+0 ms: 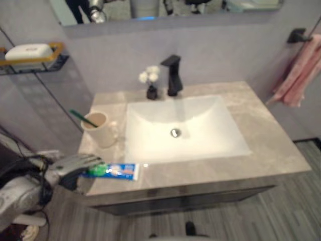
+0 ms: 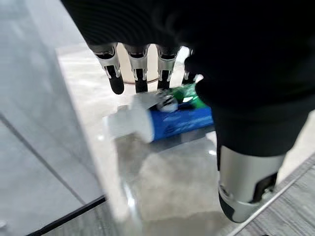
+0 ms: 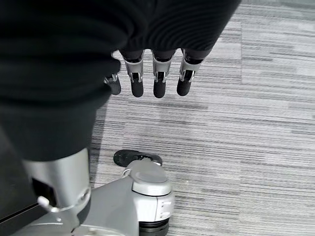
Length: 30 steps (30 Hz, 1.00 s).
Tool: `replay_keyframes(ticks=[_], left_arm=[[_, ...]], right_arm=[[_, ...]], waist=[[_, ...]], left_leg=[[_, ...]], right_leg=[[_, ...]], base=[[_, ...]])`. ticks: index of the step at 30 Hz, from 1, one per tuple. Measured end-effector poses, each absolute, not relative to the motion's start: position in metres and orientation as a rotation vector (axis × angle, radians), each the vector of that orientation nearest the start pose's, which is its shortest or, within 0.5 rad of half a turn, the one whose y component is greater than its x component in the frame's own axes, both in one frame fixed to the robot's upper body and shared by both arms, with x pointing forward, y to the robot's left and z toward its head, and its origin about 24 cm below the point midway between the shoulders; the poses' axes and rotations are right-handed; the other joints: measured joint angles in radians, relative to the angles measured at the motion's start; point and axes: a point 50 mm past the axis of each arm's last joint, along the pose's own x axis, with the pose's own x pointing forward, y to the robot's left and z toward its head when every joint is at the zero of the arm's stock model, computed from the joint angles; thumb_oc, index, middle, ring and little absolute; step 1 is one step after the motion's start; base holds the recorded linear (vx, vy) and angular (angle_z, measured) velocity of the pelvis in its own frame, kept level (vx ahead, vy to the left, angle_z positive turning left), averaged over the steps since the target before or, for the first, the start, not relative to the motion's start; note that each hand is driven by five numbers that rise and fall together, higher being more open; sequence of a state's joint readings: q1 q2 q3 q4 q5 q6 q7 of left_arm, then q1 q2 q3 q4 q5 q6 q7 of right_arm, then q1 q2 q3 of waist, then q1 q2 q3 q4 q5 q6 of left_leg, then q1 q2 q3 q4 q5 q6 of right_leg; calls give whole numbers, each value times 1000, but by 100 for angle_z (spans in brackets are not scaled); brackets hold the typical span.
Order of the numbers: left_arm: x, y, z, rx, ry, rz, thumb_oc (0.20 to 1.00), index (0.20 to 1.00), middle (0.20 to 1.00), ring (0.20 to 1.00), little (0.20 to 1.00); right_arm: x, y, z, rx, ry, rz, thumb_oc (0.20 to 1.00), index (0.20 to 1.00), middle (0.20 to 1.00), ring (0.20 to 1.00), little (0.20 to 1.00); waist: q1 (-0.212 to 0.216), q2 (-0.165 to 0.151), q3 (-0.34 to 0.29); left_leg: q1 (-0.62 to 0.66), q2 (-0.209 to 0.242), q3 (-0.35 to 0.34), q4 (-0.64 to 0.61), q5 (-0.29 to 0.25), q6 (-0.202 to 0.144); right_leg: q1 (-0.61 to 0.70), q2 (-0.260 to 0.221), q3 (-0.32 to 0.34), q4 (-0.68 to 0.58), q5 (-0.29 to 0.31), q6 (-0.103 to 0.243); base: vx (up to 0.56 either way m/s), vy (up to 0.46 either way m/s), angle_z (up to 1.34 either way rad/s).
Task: Put brush and paste in cup on sink, flatten towel.
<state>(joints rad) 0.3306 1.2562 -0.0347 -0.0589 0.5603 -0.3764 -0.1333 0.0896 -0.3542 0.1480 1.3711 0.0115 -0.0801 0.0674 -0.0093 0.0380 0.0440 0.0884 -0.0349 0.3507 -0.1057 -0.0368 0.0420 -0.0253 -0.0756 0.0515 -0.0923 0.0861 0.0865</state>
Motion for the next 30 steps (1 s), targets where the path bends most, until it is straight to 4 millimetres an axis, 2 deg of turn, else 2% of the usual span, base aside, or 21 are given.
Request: replay_keyframes(ticks=[3,4,5,6,7,8,9,13,21,27,30], left_arm=[[191,299,92,1706,97,-687,1000,1000,1000,1000,1000],[191,299,91,1704,94,-682,934,934,934,934,934],[191,301,90,1705,97,-677,511,511,511,511,511],[191,302,89,1704,97,-669,448,448,448,448,448],[192,301,89,1707,90,-664,442,442,442,442,442],[193,302,86,1692,81,-627,341,341,341,341,341],[194,302,85,1691,72,-615,200,200,200,200,200],[201,300,81,1690,50,-562,200,200,200,200,200],[218,293,73,1670,24,-536,200,200,200,200,200],[222,292,69,1655,22,-523,200,200,200,200,200],[229,293,59,1609,24,-470,200,200,200,200,200]], right_arm=[[26,-280,-158,-333,1396,-59,1000,1000,1000,1000,1000],[26,-279,-158,-332,1396,-57,1000,1000,1000,1000,1000],[27,-279,-158,-332,1394,-58,1000,1000,1000,1000,1000],[28,-279,-158,-335,1393,-60,1000,1000,1000,1000,1000],[27,-279,-158,-336,1395,-60,1000,1000,1000,1000,1000],[28,-279,-158,-337,1392,-62,1000,1000,1000,1000,1000],[28,-279,-158,-336,1392,-61,1000,1000,1000,1000,1000],[27,-279,-158,-332,1392,-71,1000,1000,1000,1000,1000],[25,-280,-158,-342,1395,-87,1000,1000,1000,1000,1000],[21,-282,-157,-340,1401,-106,1000,1000,1000,1000,1000],[17,-282,-157,-344,1410,-111,1000,1000,1000,1000,1000]], waist=[[5,-2,-2],[4,-4,-3],[7,-6,-3],[7,-5,-4],[7,-5,-5],[7,0,-7],[7,1,-7],[6,1,-11],[0,-19,-33],[1,-22,-39],[3,-17,-41]], left_leg=[[2,0,-4,0,0,0],[2,0,-5,0,0,0],[2,0,-7,0,0,0],[3,0,-8,0,0,0],[3,0,-9,0,0,0],[2,0,-11,0,0,0],[2,0,-13,0,0,0],[-1,1,-26,0,2,-3],[-12,1,-32,0,2,-3],[-17,1,-30,0,3,-2],[-16,1,-29,0,2,-4]], right_leg=[[4,-1,-11,0,-1,0],[4,-1,-12,0,-1,0],[6,-1,-14,0,-1,0],[8,-1,-15,0,-1,0],[8,-2,-16,0,-1,0],[8,-2,-18,0,-1,0],[8,-2,-20,0,-1,0],[9,-2,-27,0,-2,-2],[1,-2,-36,0,-5,-6],[-5,-2,-33,0,-4,-6],[-9,-2,-30,0,-5,-6]], base=[[-4,-19,5],[-6,-16,4],[-10,-16,5],[-11,-17,4],[-6,-9,4],[-4,-8,4],[-4,-7,8],[2,-5,7],[5,1,2],[0,0,0],[0,0,0]])
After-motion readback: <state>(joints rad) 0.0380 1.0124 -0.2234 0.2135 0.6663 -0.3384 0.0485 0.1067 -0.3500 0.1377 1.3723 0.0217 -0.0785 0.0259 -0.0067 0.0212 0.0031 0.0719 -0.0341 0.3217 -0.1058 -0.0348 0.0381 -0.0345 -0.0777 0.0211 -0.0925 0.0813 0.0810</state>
